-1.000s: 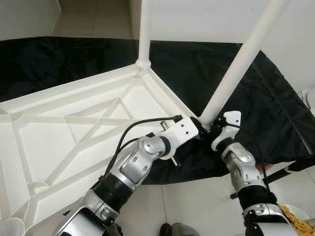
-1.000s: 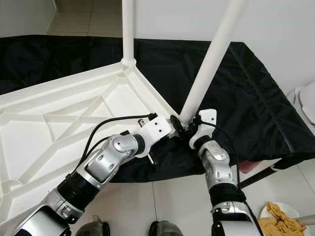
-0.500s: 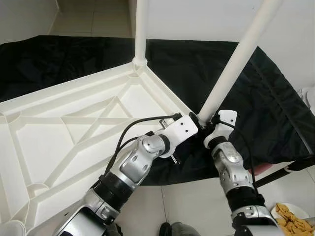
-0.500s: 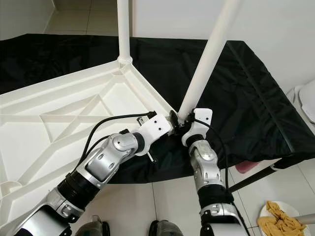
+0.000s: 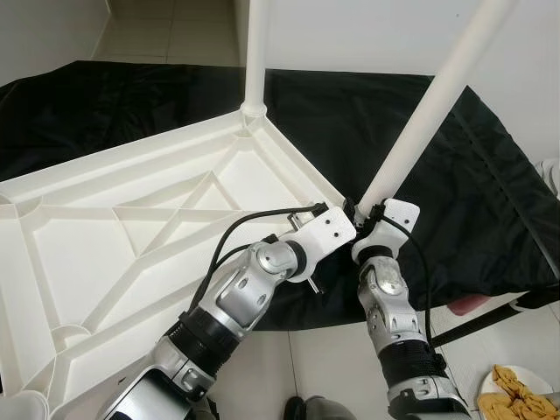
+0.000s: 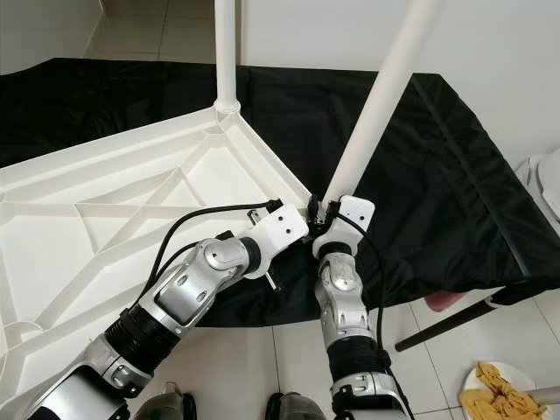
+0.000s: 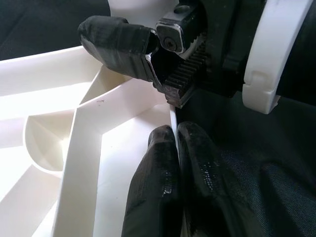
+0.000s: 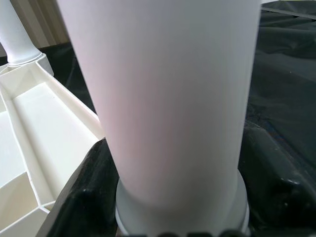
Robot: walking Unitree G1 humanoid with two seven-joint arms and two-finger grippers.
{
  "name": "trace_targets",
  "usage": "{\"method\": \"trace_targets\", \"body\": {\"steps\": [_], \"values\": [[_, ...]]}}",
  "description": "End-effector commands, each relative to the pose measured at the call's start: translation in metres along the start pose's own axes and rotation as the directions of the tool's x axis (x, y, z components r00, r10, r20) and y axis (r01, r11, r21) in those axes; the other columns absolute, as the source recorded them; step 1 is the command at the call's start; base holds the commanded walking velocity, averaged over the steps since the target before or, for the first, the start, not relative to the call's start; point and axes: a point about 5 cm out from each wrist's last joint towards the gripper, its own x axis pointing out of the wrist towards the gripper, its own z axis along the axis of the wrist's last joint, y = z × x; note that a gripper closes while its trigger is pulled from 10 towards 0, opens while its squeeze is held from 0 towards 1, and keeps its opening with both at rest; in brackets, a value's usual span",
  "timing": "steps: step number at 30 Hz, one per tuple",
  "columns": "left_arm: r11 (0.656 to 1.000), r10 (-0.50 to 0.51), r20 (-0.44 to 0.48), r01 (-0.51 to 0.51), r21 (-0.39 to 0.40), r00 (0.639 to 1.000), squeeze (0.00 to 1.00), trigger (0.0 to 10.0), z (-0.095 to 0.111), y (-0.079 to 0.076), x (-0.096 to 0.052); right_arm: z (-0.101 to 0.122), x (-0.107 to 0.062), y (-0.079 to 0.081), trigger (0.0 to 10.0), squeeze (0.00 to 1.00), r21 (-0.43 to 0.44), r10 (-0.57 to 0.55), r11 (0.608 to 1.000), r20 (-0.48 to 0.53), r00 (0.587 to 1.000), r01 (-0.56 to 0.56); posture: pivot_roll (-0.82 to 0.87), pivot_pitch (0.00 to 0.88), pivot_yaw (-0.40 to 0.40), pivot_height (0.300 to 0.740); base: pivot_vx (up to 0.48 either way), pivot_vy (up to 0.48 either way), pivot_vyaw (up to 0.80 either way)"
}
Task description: Building children table
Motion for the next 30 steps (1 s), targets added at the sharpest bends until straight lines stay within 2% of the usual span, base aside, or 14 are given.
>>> {"method": "trace_targets", "body": {"steps": [1, 2, 3, 4, 5, 16, 17, 19, 20, 22, 23, 25, 26, 30], "values": [[0.988, -0.155, 0.074, 0.153, 0.038, 0.985, 0.0, 10.0, 0.014, -0.024, 0.002, -0.022, -0.007, -0.064, 0.0, 0.0, -0.019, -0.306, 0.952, -0.136, 0.942, 0.306, 0.03, 0.069, -0.039, 0.74, 0.0, 0.0, 0.0], [0.988, -0.155, 0.074, 0.153, 0.038, 0.985, 0.0, 10.0, 0.014, -0.024, 0.002, -0.022, -0.007, -0.064, 0.0, 0.0, -0.019, -0.306, 0.952, -0.136, 0.942, 0.306, 0.03, 0.069, -0.039, 0.74, 0.0, 0.0, 0.0], [0.987, -0.156, 0.074, 0.153, 0.039, 0.985, 0.0, 10.0, 0.014, -0.024, 0.002, -0.02, -0.005, -0.064, 10.0, 0.0, -0.038, -0.296, 0.955, -0.123, 0.947, 0.293, 0.03, 0.065, -0.039, 0.74, 0.0, 0.0, 0.0], [0.987, -0.156, 0.074, 0.153, 0.04, 0.985, 0.0, 10.0, 0.015, -0.024, 0.002, -0.016, -0.003, -0.065, 10.0, 0.11, -0.054, -0.279, 0.96, -0.099, 0.955, 0.275, 0.03, 0.065, -0.039, 0.74, 0.0, 0.0, 0.0], [0.987, -0.156, 0.074, 0.153, 0.041, 0.985, 0.0, 10.0, 0.015, -0.024, 0.002, -0.014, -0.002, -0.065, 10.0, 1.0, -0.059, -0.266, 0.963, -0.086, 0.96, 0.262, 0.03, 0.061, -0.04, 0.74, 0.0, 0.0, 0.0], [0.987, -0.156, 0.074, 0.153, 0.041, 0.985, 0.0, 10.0, 0.015, -0.024, 0.002, 0.002, 0.014, -0.072, 10.0, 1.0, -0.049, 0.001, 0.999, -0.052, 0.999, -0.003, 0.03, 0.06, -0.04, 0.74, 0.0, 0.0, 0.0], [0.987, -0.156, 0.074, 0.153, 0.041, 0.985, 0.0, 10.0, 0.015, -0.024, 0.002, 0.007, 0.017, -0.074, 10.0, 0.65, -0.058, 0.07, 0.996, -0.043, 0.997, -0.072, 0.03, 0.061, -0.036, 0.74, 0.0, 0.0, 0.0], [0.987, -0.156, 0.073, 0.153, 0.041, 0.985, 0.0, 10.0, 0.015, -0.024, 0.002, 0.01, 0.018, -0.075, 10.0, 0.65, -0.068, 0.113, 0.991, -0.037, 0.993, -0.115, 0.03, 0.061, -0.035, 0.74, 0.0, 0.0, 0.0], [0.987, -0.156, 0.073, 0.153, 0.041, 0.985, 0.0, 10.0, 0.015, -0.024, 0.002, 0.014, 0.019, -0.075, 10.0, 0.0, -0.085, 0.194, 0.977, -0.034, 0.98, -0.196, 0.03, 0.062, -0.033, 0.74, 0.0, 0.0, 0.0], [0.987, -0.156, 0.072, 0.154, 0.042, 0.985, 0.0, 10.0, 0.015, -0.024, 0.001, 0.017, 0.02, -0.074, 10.0, 0.0, -0.095, 0.241, 0.965, -0.034, 0.97, -0.244, 0.03, 0.062, -0.033, 0.74, 0.0, 0.0, 0.0], [0.987, -0.157, 0.071, 0.154, 0.043, 0.985, 0.0, 10.0, 0.015, -0.023, 0.001, 0.019, 0.018, -0.073, 10.0, 0.0, -0.114, 0.343, 0.932, -0.044, 0.938, -0.345, 0.03, 0.064, -0.029, 0.74, 0.0, 0.0, 0.0], [0.987, -0.157, 0.071, 0.154, 0.043, 0.985, 0.0, 10.0, 0.015, -0.023, 0.001, 0.019, 0.018, -0.073, 10.0, 0.0, -0.114, 0.343, 0.932, -0.044, 0.938, -0.345, 0.03, 0.064, -0.029, 0.74, 0.0, 0.0, 0.0], [0.987, -0.157, 0.071, 0.154, 0.045, 0.985, 0.0, 10.0, 0.015, -0.023, 0.001, 0.017, 0.011, -0.071, 10.0, 0.0, -0.129, 0.514, 0.842, -0.106, 0.851, -0.524, 0.03, 0.066, -0.027, 0.74, 0.0, 0.0, 0.0], [0.987, -0.156, 0.07, 0.153, 0.047, 0.985, 0.0, 10.0, 0.015, -0.023, 0.001, 0.012, 0.006, -0.072, 10.0, 0.0, -0.146, 0.586, 0.782, -0.157, 0.795, -0.605, 0.03, 0.069, -0.026, 0.74, 0.0, 0.0, 0.0]]}}
